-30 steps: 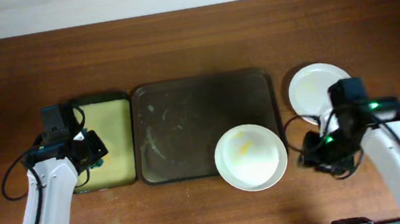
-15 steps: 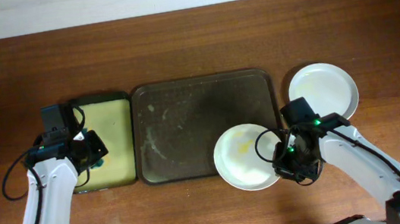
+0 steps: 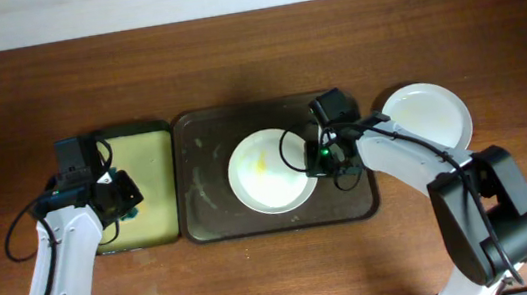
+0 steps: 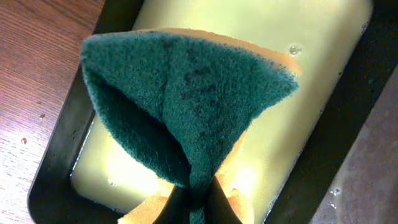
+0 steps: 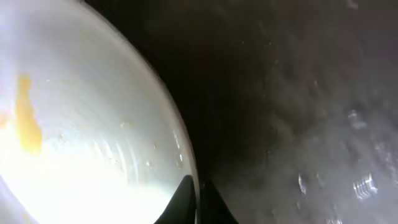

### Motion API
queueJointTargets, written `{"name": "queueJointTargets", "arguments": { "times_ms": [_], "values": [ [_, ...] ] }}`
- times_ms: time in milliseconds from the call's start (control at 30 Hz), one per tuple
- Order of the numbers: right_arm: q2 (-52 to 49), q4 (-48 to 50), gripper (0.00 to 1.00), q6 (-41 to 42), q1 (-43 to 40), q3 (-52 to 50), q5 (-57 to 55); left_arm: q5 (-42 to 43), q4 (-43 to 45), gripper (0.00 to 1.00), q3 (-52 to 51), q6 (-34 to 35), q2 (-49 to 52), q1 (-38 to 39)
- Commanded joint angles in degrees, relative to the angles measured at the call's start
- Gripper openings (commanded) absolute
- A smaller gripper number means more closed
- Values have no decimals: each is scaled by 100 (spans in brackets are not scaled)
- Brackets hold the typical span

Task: Clean dirty plates on tray and stack at the side
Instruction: 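Grasp the white plate rim with right gripper and drag it center, then scrub the white plate with the sponge in the left gripper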

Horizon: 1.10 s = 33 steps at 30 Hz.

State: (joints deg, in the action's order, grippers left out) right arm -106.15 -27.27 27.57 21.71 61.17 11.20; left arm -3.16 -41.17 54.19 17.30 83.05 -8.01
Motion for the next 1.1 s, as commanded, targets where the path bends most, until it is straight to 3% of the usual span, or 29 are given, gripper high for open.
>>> {"name": "queueJointTargets", "arguments": {
  "times_ms": [0,33,67,100,167,233,267,333,400,500,667,733,833,867,900,1067],
  "values": [
    [-365,-203,6,-542,70,400,-181,94,46,0,15,-203,2,125],
    [-365,-568,21,-647,26,699,-179,94,114,0,15,-328,13,229],
    [-365,-1198,50,-883,-46,1268,-133,90,199,0,15,-546,55,426],
    [-365,-1681,68,-988,-92,1751,-136,85,221,0,15,-682,66,525],
    [-365,-2653,79,-1043,-177,2632,-125,85,299,0,15,-802,70,684],
    [-365,-3451,79,-1014,-197,3058,44,85,297,0,15,-802,70,684],
    [-365,-3727,74,-898,-173,3016,216,85,302,0,15,-802,85,684],
    [-369,-3724,55,-570,-68,2546,205,85,302,0,15,-800,111,684],
    [-374,-2889,33,-20,-35,1683,254,85,306,0,15,-800,201,684],
    [-374,-1672,28,151,-35,914,981,85,348,0,15,-800,404,684],
    [-374,-977,4,431,-39,688,715,87,350,0,15,-798,448,684],
    [-374,-546,4,437,-39,699,-28,87,358,0,15,-798,450,684],
    [-374,-487,9,-33,-42,778,-85,87,400,0,15,-800,450,684],
    [-374,-507,32,-35,-42,796,4,90,428,0,15,-798,448,684],
    [-374,-511,38,-35,-42,817,105,92,452,0,17,-798,448,684],
    [-372,-907,38,-31,-251,1128,494,686,-107,0,1038,-804,450,686]
  ]
}}
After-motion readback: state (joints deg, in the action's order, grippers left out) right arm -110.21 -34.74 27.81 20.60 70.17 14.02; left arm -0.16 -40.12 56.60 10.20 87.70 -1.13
